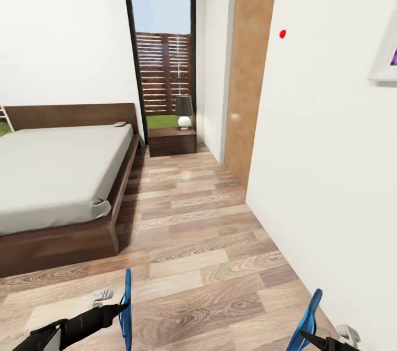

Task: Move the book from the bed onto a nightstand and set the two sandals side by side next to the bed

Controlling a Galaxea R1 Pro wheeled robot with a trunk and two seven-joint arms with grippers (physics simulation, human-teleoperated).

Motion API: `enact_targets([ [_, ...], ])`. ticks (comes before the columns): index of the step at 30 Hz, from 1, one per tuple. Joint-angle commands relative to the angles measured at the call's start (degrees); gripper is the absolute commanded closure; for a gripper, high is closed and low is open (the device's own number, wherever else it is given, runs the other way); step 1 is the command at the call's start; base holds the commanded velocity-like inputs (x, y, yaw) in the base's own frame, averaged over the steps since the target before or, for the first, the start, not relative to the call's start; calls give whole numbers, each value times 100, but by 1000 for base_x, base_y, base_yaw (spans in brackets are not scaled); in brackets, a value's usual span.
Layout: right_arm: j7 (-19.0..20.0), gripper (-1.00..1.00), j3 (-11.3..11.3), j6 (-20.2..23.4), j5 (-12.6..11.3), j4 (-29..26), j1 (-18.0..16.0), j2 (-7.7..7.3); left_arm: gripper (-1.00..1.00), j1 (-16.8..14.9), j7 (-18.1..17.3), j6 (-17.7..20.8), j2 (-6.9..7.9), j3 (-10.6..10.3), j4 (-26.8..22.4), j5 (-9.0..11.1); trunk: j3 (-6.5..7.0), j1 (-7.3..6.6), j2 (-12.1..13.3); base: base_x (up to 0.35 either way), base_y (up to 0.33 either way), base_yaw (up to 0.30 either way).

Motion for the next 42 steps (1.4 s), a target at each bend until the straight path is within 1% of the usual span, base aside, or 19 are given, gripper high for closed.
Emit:
enact_targets([
  [1, 25, 100, -52, 60, 4, -4, -1, 3, 100, -5, -30, 41, -4, 57, -6, -51, -6, -1, -3, 0, 0, 277],
  [20, 25, 100, -52, 60, 4, -7, -1, -1, 100, -5, -28, 41, -4, 57, 90, -60, -6, -1, -3, 0, 0, 275],
  [27, 25, 100, -52, 60, 4, -8, -1, -2, 100, -5, -28, 41, -4, 57, 93, -60, -15, -1, -3, 0, 0, 37],
  [42, 25, 100, -52, 60, 4, -15, -1, -1, 100, -5, -28, 41, -4, 57, 92, -60, -145, -1, -3, 0, 0, 0],
])
